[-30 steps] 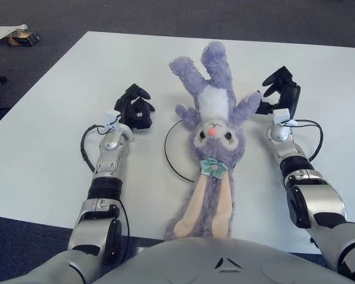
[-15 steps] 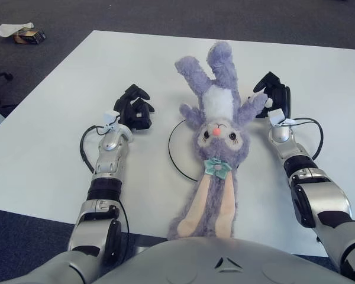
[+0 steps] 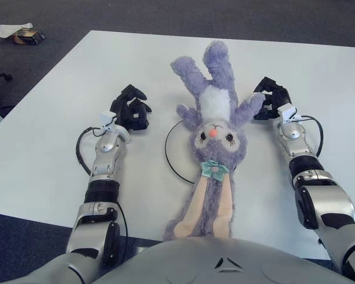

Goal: Put the doll into the plate.

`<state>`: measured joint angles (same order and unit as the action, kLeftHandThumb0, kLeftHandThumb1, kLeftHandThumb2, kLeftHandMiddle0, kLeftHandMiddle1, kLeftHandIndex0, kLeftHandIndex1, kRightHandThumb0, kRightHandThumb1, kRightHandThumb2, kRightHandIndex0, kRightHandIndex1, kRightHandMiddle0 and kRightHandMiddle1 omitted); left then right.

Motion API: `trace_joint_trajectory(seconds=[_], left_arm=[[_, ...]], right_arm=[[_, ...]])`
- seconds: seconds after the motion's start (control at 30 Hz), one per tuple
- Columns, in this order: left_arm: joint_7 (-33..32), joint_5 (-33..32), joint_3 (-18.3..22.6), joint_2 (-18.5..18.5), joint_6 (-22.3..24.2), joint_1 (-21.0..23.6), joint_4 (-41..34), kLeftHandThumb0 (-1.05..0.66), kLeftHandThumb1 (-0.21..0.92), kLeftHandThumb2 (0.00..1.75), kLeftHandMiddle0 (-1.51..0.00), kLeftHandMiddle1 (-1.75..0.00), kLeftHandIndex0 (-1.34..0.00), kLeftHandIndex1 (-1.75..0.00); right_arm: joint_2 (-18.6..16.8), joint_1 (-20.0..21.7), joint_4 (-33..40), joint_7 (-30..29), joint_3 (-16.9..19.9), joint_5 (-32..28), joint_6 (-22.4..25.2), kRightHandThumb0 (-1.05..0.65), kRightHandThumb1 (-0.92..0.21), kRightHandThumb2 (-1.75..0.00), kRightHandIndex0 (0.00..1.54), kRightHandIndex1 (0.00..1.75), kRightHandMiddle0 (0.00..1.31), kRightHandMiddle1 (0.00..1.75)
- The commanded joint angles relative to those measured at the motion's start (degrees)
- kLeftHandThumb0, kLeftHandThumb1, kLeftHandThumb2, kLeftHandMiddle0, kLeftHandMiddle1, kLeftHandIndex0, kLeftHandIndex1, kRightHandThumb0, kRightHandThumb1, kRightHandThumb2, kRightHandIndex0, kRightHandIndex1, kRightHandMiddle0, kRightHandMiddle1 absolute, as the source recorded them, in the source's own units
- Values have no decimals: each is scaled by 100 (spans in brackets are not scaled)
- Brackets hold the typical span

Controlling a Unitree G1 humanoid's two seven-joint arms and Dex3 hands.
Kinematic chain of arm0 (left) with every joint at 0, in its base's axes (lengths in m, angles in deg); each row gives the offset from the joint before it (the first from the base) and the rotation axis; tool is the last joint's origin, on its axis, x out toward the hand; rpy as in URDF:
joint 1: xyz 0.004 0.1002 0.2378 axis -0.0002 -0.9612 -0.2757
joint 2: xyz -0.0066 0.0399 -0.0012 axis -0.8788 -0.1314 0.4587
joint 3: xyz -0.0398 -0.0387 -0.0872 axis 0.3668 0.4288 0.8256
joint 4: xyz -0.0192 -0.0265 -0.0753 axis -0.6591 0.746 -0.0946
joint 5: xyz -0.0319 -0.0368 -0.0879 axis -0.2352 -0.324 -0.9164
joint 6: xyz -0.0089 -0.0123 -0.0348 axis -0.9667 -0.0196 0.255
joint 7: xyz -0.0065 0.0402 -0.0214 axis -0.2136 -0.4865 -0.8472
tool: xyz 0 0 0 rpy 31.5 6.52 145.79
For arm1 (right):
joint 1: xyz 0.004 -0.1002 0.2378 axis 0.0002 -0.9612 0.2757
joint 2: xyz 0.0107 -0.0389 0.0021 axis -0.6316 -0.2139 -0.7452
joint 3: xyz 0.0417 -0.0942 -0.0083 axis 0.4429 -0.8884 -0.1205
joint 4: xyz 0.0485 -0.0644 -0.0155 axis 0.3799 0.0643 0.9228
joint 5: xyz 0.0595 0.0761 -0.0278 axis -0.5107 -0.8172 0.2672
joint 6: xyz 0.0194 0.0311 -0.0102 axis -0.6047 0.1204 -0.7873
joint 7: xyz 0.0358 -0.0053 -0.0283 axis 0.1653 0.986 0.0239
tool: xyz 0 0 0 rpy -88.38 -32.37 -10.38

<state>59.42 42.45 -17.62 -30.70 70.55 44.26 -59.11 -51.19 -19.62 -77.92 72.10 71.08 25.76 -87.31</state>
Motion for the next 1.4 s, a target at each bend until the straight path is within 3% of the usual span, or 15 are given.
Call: trace_joint_trajectory(seconds=[0.0, 0.33, 0.47, 0.53, 0.9, 1.37], left_arm=[[11, 4, -20, 53, 253, -280, 200, -1, 19, 147, -59, -175, -58, -175], [26, 68, -73, 43, 224, -342, 12, -1, 18, 149, -61, -175, -59, -175], [21, 97, -125, 26, 276, -445, -314, -1, 18, 148, -60, -175, -59, -175], [12, 95, -135, 23, 319, -466, -412, -1, 19, 147, -60, -175, -58, -175], [-184, 173, -154, -10, 792, -283, -1019, -1, 22, 144, -57, -175, -56, -175], [-7, 285, -170, -223, 750, 59, -961, -1, 27, 139, -54, -175, -52, -175]], right_arm=[[-5, -546, 67, 155, -127, 111, 624, -44, -46, -114, 94, 175, 50, 175], [-37, -887, 984, 97, 17, -89, 967, -42, -51, -108, 89, 175, 46, 175], [-22, -1535, 3055, 164, 153, -233, 1665, -42, -51, -107, 91, 175, 46, 175], [-70, -1680, 3451, 124, 200, -257, 1835, -42, -51, -108, 91, 175, 46, 175], [-456, -2378, 4713, -95, 531, -465, 2002, -43, -48, -111, 89, 175, 48, 175], [-903, -2604, 4955, -262, 725, -606, 1584, -43, -47, -112, 91, 175, 49, 175]])
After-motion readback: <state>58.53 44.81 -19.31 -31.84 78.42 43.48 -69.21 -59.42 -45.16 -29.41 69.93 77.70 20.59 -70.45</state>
